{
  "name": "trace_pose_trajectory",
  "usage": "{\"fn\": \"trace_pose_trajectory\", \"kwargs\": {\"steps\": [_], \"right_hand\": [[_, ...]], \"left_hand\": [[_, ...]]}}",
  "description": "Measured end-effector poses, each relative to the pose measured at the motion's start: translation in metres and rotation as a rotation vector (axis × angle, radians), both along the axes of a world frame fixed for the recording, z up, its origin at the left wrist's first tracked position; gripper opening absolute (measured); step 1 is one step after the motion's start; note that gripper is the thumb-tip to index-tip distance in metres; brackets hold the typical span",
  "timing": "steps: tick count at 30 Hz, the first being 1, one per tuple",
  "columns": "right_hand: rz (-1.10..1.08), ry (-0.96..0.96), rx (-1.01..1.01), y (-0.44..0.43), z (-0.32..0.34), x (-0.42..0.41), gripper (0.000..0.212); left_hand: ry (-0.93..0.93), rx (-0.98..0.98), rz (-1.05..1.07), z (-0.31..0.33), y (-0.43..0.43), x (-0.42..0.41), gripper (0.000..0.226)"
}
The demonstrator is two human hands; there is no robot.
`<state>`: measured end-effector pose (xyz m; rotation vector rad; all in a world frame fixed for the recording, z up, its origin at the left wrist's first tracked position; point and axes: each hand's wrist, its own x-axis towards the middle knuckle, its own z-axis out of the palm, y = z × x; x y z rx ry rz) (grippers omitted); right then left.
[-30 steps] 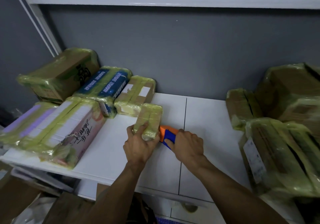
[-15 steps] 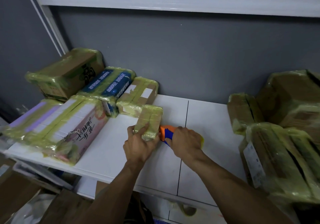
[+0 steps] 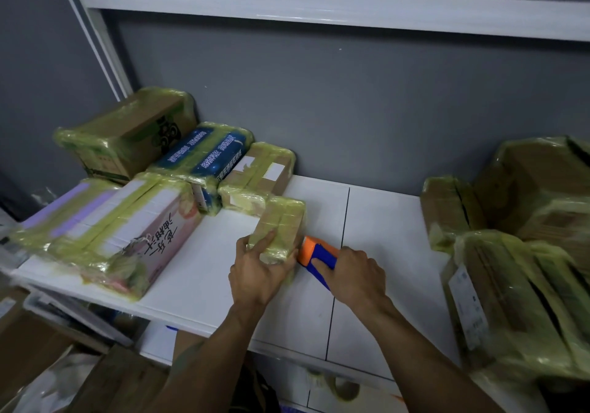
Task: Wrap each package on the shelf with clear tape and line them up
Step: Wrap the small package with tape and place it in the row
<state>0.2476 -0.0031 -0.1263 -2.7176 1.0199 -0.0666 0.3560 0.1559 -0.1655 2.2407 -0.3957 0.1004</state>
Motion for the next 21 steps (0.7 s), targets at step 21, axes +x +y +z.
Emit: {"fn": "trace_pose_trajectory", "kwargs": {"steps": [21], "right_hand": [[-0.245, -0.399, 0.478, -0.039, -0.015, -0.030, 0.056]], "left_hand": [[-0.104, 0.343, -0.503, 0.039, 0.033, 0.048, 0.061]]}}
